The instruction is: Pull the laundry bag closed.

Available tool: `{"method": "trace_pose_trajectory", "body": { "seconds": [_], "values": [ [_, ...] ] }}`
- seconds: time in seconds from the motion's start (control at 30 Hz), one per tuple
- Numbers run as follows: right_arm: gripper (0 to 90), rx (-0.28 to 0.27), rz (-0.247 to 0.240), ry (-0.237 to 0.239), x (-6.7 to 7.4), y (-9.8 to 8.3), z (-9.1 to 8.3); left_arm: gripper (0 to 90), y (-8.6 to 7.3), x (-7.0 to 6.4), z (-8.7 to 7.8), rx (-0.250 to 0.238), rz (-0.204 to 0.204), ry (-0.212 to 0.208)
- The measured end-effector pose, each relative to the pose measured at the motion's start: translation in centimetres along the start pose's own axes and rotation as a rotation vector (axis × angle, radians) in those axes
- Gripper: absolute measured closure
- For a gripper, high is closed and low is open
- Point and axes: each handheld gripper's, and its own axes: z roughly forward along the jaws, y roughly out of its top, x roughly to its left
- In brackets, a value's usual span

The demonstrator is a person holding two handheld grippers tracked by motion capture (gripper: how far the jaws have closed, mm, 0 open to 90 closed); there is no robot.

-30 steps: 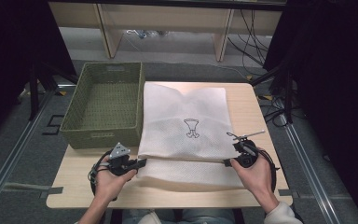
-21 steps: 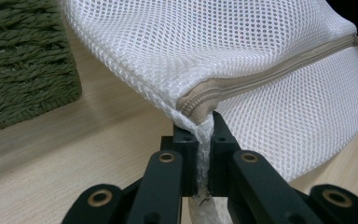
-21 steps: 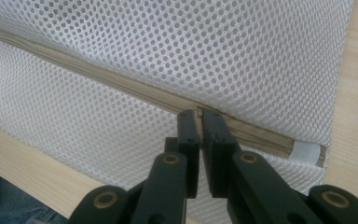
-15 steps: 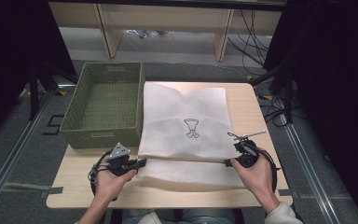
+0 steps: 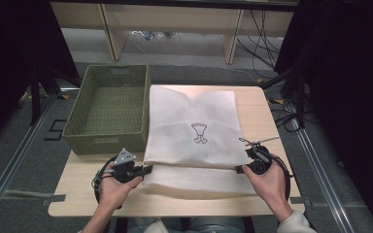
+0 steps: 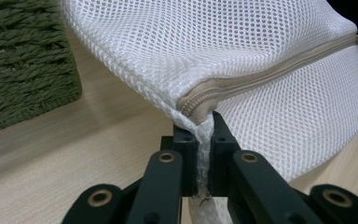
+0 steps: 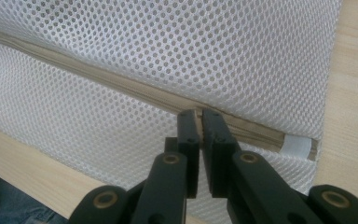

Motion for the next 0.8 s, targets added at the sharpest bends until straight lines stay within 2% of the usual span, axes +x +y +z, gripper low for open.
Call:
{"method": "trace_pose_trajectory", "body": {
  "seconds": [0.17,0.6,0.63,0.73,0.8],
  "values": [
    [87.2,0.004,0.022,-0.008,-0.11,0.00,-0.08,84.4,-0.01,0.02,0.00,0.001,0.001,0.004],
    [87.2,0.001,0.023,-0.007,-0.48,-0.12,-0.24,84.4,-0.01,0.06,-0.01,0.001,0.000,0.005],
    [87.2,-0.002,0.011,-0.009,-0.61,-0.16,-0.27,84.4,-0.01,0.06,-0.01,0.002,0.000,0.005],
    [87.2,0.013,0.054,-0.006,-0.50,-0.22,-0.43,84.4,0.00,0.05,-0.01,0.001,0.000,0.004],
    [87.2,0.012,0.047,-0.006,-0.58,-0.23,-0.37,84.4,0.00,0.05,0.00,0.001,0.000,0.003]
  ]
}}
